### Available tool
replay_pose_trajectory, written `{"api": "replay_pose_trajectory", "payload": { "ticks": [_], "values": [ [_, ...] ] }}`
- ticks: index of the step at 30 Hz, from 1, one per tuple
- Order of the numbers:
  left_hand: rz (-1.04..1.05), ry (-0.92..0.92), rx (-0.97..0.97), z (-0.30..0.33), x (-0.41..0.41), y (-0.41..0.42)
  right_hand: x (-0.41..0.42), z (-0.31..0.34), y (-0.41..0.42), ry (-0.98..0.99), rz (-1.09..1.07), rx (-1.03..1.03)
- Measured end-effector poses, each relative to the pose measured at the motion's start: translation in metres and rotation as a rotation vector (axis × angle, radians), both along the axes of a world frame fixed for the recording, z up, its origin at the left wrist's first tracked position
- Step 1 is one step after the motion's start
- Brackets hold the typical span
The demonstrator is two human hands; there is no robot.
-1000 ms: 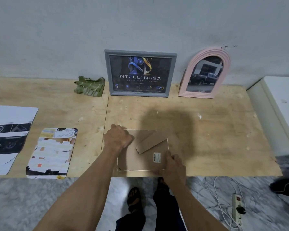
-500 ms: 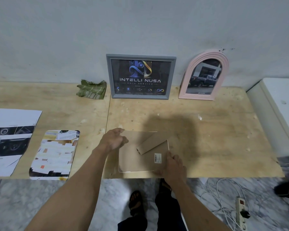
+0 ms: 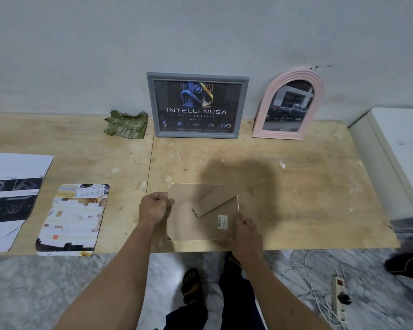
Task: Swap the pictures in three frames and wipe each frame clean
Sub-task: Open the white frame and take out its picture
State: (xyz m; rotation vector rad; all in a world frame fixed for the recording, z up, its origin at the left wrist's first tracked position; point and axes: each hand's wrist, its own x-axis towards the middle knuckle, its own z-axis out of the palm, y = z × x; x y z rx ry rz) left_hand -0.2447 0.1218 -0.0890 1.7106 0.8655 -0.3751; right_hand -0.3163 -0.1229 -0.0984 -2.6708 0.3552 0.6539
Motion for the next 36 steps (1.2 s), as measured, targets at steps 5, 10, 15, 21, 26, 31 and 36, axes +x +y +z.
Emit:
{"api": "replay_pose_trajectory", "payload": {
  "ticks": [5, 10, 15, 21, 26, 31, 36],
  "values": [
    [0.062, -0.053, -0.032, -0.01, -0.016, -0.008, 0.003, -0.002, 0.001, 0.004, -0.02, 0.015],
    [0.089, -0.053, -0.091, -0.021, -0.014, 0.002, 0.001, -0.003, -0.002, 0.003, -0.001, 0.013],
    [0.203, -0.081, -0.214, -0.019, -0.021, 0.006, 0.001, -0.003, -0.002, 0.003, 0.028, -0.012],
    [0.199, -0.002, -0.32, -0.029, -0.028, 0.03, 0.001, -0.001, -0.004, -0.003, 0.103, -0.012],
    [0.191, 0.008, -0.319, -0.028, -0.025, 0.041, 0.0, 0.0, -0.007, 0.019, 0.25, -0.165],
    [0.173, 0.048, -0.421, -0.014, -0.023, 0.057, -0.001, 0.001, -0.008, -0.022, 0.22, -0.136],
    [0.175, 0.046, -0.46, -0.008, -0.018, 0.047, 0.008, 0.012, -0.004, -0.108, -0.049, 0.296]
  ]
}}
